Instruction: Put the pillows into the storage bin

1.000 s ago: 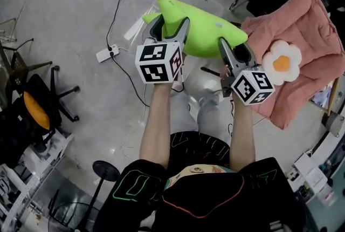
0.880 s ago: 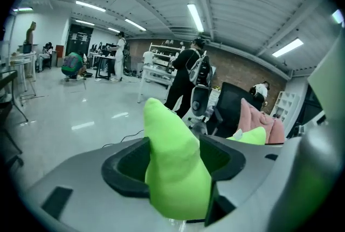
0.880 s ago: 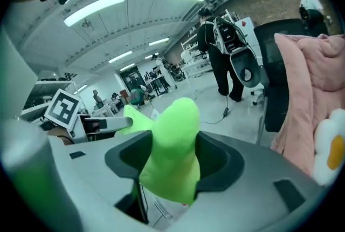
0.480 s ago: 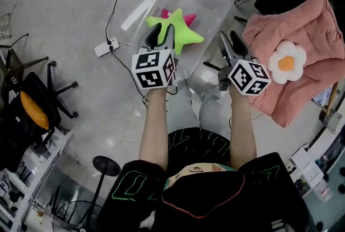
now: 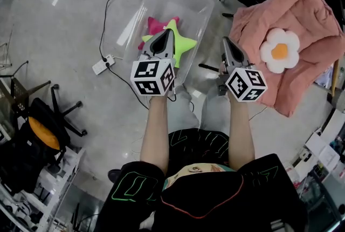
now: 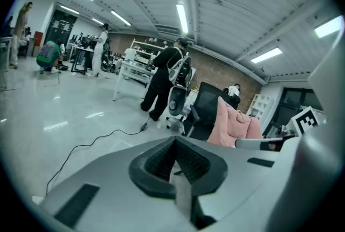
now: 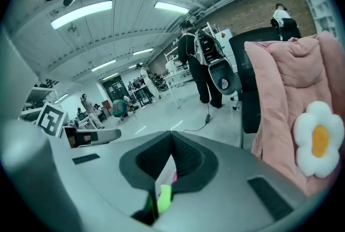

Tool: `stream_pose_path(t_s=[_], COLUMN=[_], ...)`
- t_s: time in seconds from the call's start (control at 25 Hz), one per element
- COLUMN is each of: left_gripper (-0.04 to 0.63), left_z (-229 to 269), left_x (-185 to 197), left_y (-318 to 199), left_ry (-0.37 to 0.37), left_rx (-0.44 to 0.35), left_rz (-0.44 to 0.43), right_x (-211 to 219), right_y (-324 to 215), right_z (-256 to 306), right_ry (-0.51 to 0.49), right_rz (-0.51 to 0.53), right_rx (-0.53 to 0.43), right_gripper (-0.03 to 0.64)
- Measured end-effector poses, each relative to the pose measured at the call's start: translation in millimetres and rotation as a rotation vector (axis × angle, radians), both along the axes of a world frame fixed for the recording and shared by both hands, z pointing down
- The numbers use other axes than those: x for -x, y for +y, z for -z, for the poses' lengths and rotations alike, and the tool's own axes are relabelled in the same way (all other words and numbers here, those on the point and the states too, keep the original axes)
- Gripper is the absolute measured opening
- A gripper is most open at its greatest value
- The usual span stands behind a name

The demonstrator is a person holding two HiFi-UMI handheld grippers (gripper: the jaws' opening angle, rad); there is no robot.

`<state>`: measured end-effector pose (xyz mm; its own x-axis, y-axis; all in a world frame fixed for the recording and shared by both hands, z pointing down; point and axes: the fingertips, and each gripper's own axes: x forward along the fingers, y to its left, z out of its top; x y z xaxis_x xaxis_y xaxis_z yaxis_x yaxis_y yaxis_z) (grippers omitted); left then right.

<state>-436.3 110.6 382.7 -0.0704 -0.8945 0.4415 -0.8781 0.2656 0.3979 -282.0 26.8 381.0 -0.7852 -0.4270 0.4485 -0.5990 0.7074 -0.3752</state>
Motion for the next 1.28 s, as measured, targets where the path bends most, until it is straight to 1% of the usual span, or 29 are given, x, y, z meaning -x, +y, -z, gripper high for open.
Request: stream_pose_path(t_s=[0.12, 0.28, 0.48, 0.8, 1.0, 1.28], left_gripper=[-0.007, -0.006, -0.006, -0.006, -0.006, -0.006], left_z=[1, 5, 10, 5, -13, -54], left_x=[-33, -87, -160, -300, -377, -448], left_y=[-28, -67, -118, -197, -234, -281], left_ry=[-0.008, -0.015, -0.005, 0.037, 0.028, -0.024], left_rx=[-0.006, -0.013, -0.014, -0.012, 0.035, 0.116], left_rz=[-0.076, -0.163, -0.242, -0.379, -0.459, -0.531], right_x=[-26, -74, -154, -290, -364, -450], right_y=[-12, -36, -75, -135, -162, -200], right_z=[0, 3, 8, -2, -17, -59], right_ry=[-0.004, 0.0, 0.005, 0.044, 0.069, 0.12], right_rz=[-0.03, -0.088, -0.199, -0.334, -0.393, -0.476], right_rx=[-0.014, -0.037, -0.034, -0.025, -0.005, 0.039], right_gripper=[0.003, 0.003, 0.003, 0.003, 0.003, 0.003])
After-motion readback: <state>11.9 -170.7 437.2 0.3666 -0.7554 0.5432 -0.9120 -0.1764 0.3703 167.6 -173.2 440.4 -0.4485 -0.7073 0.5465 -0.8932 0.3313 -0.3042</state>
